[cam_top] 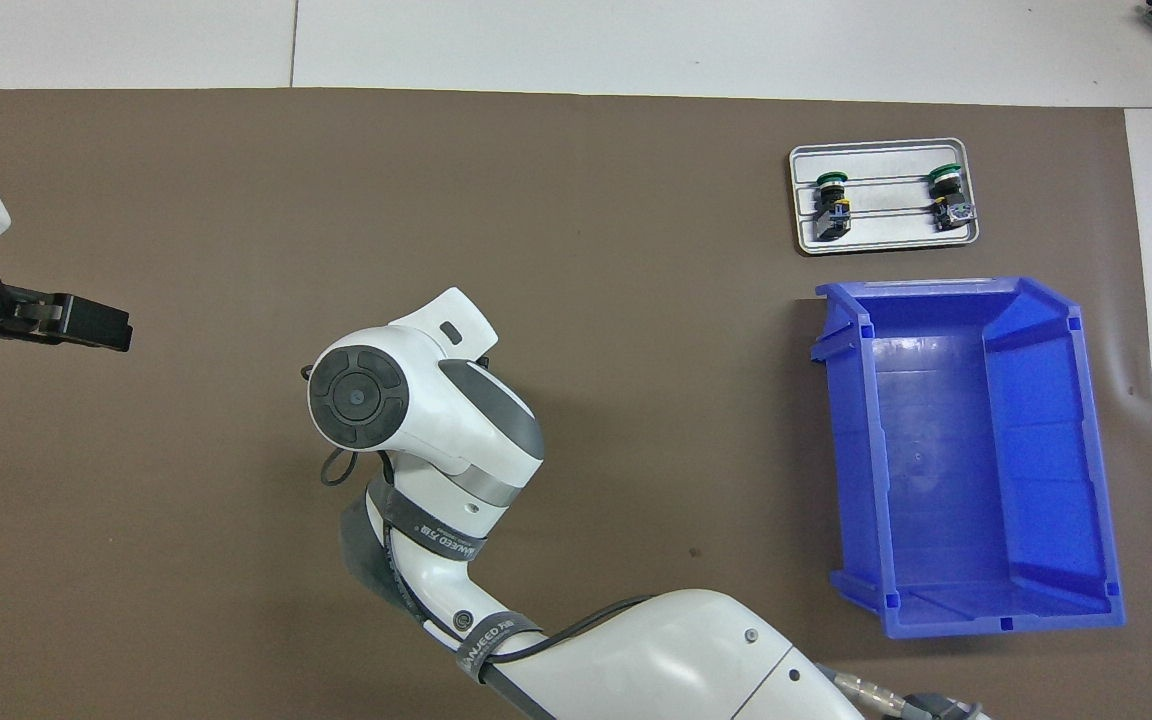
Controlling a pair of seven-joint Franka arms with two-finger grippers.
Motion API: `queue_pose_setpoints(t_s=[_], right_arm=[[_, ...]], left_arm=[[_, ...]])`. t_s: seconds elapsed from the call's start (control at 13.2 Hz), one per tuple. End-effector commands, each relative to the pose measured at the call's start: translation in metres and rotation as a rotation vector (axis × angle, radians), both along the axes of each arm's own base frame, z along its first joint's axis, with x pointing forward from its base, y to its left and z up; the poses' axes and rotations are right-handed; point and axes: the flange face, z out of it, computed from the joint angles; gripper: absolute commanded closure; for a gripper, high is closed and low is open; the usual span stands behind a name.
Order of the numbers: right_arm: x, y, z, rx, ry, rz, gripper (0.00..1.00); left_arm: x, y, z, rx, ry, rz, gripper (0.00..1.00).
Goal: Place and press button with both arms
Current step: 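Lift the green button off the table with the right gripper, then carry the green button over the blue bin with the right gripper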
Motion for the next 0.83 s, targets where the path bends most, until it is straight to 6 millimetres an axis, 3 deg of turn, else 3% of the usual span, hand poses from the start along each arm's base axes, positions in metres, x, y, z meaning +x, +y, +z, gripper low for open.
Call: queue_pose_setpoints(t_s=[0.0,0.15,0.3,0.46,0.76], right_arm=[[0.001,0.002,0.001,-0.010,-0.016,0.016,0.76],[0.006,-0.005,0.014,-0.001,-0.022,0.000,1.00],[0.013,-0.016,0.033,0.015,-0.032,-0.021,1.00],[0.026,-0.047,0.060,0.023,-0.037,-0.064,1.00],[0.034,-0.149,0.123,0.025,-0.037,-0.189,1.00]], left_arm=[[-0.009,0.003,0.002,-0.013,0.004,0.009,0.00],[-0.009,0.003,0.001,-0.012,0.005,0.009,0.00],[-0.009,0.003,0.001,-0.013,0.005,0.009,0.00],[-0.009,0.003,0.001,-0.013,0.005,0.009,0.00],[-0.009,0.003,0.001,-0.012,0.005,0.009,0.00]])
